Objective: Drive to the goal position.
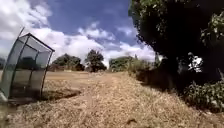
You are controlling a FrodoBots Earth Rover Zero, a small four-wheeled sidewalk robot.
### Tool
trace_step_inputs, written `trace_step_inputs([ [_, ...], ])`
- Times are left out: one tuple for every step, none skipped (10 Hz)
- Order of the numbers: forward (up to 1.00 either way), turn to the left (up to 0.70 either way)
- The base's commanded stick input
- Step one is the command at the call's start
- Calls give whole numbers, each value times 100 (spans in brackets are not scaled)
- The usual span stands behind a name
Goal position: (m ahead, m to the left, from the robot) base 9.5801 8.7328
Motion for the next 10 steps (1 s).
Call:
trace_step_inputs([
  [70, 0],
  [70, 0],
  [70, 0],
  [70, 0],
  [70, 0],
  [70, 0],
  [70, 0],
  [70, 0],
  [70, 0],
  [70, 0],
])
